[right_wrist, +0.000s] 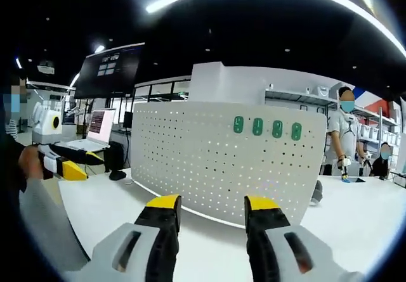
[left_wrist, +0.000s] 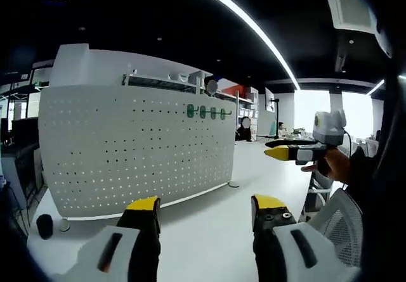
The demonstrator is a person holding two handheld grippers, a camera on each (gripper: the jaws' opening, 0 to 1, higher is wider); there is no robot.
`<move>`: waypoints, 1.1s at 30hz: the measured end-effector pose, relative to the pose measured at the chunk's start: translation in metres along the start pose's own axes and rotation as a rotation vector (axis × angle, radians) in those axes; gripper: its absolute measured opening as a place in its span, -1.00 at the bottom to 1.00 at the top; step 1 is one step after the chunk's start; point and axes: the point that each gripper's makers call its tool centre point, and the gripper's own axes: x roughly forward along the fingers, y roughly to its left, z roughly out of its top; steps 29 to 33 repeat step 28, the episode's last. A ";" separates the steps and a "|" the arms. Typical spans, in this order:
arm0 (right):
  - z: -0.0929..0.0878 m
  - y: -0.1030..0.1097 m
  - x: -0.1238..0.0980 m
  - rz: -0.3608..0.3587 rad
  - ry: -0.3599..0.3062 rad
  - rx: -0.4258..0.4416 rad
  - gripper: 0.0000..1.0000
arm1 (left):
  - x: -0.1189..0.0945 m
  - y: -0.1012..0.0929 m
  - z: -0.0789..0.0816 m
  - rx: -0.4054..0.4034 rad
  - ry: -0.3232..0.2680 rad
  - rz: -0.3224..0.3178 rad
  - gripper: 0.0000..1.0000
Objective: Insert the hook assembly into the mounting plate slot until the hook locks in place.
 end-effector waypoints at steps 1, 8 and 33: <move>0.000 -0.002 -0.001 -0.011 -0.002 0.004 -0.17 | -0.001 0.000 0.000 -0.003 -0.001 0.002 0.19; -0.004 0.001 -0.009 -0.047 -0.013 0.006 0.13 | -0.004 0.000 -0.005 -0.024 -0.007 0.004 0.25; -0.003 0.003 -0.016 -0.122 -0.063 -0.010 0.93 | 0.000 0.003 -0.010 -0.023 -0.022 0.043 1.00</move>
